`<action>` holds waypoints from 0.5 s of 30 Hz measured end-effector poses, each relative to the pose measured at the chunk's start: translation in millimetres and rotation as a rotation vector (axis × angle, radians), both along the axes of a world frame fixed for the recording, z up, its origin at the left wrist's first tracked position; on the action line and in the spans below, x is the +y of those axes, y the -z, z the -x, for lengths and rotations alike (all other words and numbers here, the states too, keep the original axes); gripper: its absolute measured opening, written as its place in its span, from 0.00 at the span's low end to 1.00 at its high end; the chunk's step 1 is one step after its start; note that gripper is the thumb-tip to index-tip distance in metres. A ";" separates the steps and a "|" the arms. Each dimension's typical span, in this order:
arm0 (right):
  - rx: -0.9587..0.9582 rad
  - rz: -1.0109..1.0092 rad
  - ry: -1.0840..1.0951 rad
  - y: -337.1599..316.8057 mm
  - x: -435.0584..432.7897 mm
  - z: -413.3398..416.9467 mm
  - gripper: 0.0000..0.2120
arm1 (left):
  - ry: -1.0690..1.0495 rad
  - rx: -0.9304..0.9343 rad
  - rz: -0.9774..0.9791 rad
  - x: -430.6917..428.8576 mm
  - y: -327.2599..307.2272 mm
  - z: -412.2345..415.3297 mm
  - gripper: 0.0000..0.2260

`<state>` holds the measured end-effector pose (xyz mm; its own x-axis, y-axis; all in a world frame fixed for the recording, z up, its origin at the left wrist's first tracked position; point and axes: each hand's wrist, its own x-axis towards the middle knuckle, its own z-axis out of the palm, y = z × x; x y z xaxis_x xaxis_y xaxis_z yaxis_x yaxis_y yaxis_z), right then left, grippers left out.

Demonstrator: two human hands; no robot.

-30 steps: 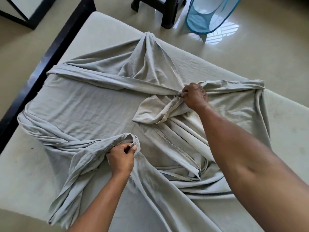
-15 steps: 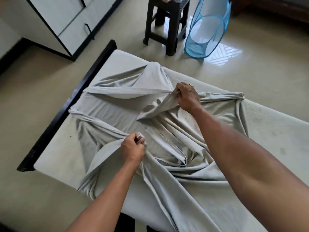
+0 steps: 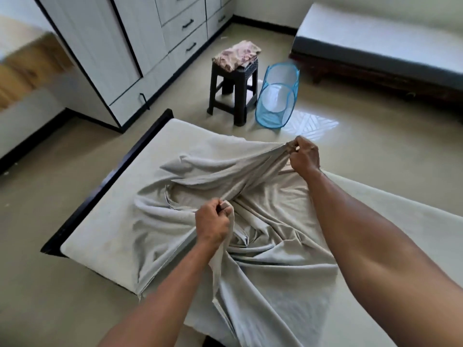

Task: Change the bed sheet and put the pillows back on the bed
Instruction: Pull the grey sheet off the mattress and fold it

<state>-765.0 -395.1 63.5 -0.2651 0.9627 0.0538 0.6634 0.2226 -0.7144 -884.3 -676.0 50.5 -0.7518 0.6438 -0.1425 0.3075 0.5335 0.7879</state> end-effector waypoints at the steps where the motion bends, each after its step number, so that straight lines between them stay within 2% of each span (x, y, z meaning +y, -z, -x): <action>1: 0.034 0.017 0.008 -7.6 -1.1 -8.4 0.04 | 0.008 0.014 -0.025 1.7 -11.0 -6.7 0.09; 3: 0.119 0.037 -0.002 -19.7 -3.5 -33.7 0.01 | 0.013 0.037 -0.097 -1.1 -34.0 -27.4 0.08; 7: 0.191 0.018 -0.082 -65.6 -40.4 -90.0 0.04 | -0.023 0.046 -0.168 -14.4 -75.2 -72.9 0.05; 10: 0.223 0.016 -0.091 -111.3 -79.7 -134.5 0.10 | -0.049 -0.013 -0.251 -30.3 -106.2 -110.2 0.08; 15: 0.232 -0.058 -0.061 -162.2 -77.1 -196.0 0.05 | -0.001 -0.034 -0.368 -34.5 -167.9 -170.3 0.07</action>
<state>-569.0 -472.2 225.6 -0.2973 0.9387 0.1744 0.4668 0.3022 -0.8311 -714.0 -710.5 218.4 -0.7514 0.6557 0.0735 0.2770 0.2124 0.9371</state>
